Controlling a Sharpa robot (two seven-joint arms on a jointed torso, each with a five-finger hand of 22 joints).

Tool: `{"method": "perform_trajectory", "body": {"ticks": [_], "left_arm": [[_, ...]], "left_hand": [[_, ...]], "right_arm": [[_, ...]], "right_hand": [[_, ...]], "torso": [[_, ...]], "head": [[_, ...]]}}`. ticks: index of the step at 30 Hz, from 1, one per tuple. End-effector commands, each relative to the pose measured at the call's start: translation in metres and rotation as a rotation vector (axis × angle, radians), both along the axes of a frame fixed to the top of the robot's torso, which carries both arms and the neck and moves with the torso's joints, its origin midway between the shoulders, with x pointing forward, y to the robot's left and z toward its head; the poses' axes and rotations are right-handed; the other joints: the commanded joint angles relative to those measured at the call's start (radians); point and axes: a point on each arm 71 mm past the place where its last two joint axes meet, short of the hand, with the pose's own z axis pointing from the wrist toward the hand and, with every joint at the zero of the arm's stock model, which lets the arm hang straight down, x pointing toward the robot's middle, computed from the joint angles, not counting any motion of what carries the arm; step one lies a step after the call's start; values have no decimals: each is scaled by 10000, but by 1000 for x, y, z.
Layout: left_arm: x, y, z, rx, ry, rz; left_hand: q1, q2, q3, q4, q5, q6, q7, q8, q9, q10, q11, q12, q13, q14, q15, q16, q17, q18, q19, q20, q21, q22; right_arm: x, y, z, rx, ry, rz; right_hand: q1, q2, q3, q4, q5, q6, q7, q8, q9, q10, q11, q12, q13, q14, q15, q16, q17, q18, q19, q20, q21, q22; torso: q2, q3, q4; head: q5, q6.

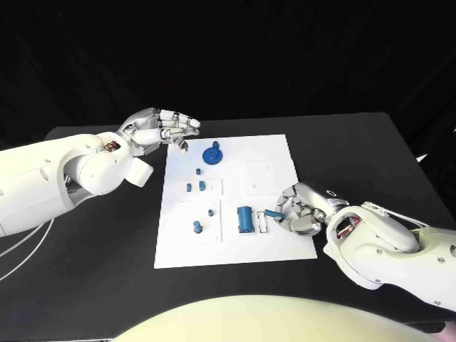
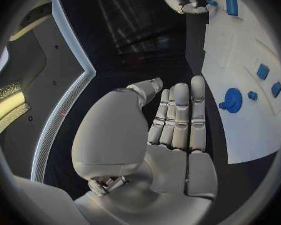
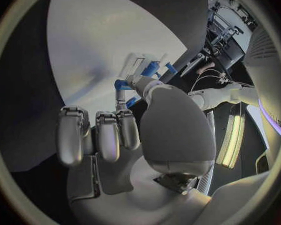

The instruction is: Assemble the parts on the task board

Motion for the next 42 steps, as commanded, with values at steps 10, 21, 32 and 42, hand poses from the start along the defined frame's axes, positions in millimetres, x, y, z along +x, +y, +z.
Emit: {"method": "perform_trajectory", "body": {"ticks": [10, 21, 32, 42], "left_arm": [[-1, -3, 0, -114, 74, -240], [-2, -4, 0, -77, 123, -322], [-2, -4, 0, -59, 133, -320], [-2, -3, 0, -43, 140, -340]], "left_hand": [[116, 173, 104, -46, 41, 28, -36, 35, 13, -21, -34, 70, -25, -25, 3, -64, -15, 77, 111, -27, -39, -1], [207, 200, 163, -125, 51, 40, -32, 42, 14, -18, -35, 76, -34, -31, -7, -73, -19, 76, 121, -44, -11, 21], [245, 210, 195, -164, 57, 41, -29, 42, 12, -15, -35, 79, -39, -35, -10, -80, -22, 75, 123, -52, 7, 36], [269, 201, 211, -197, 57, 41, -27, 41, 11, -15, -35, 79, -44, -39, -12, -85, -24, 75, 121, -57, 22, 48]], "right_arm": [[1, 8, -15, 671, 1260, -575], [2, 15, -21, 643, 1920, -562], [0, 17, -25, 411, 2534, -340], [-1, 19, -23, 608, 2421, -311]], "right_hand": [[-634, 25, -390, 305, -524, 162, -127, -149, -48, 483, -37, 104, 1950, 900, -44, 15, 1878, -72, 672, -38, -88, 2221], [-936, 19, -622, 539, -777, 186, -106, -221, -96, 481, -18, 100, 1953, 899, -32, 10, 1868, -65, 664, -31, -130, 2211], [-1283, 18, -932, 866, -935, 358, -139, -178, -92, 477, -31, 94, 1955, 895, -32, 0, 1852, -49, 643, -20, -224, 2190], [-1251, 86, -969, 899, -824, 498, -221, -50, -35, 499, -98, 134, 1981, 895, -82, 1, 1854, -50, 647, -47, -207, 2194]], "torso": [[8, 5, -1], [-1, -3, -3], [-4, -1, 5], [0, 8, -6]], "head": [[-7, -5], [-12, -29], [-14, -44], [11, -69]]}}
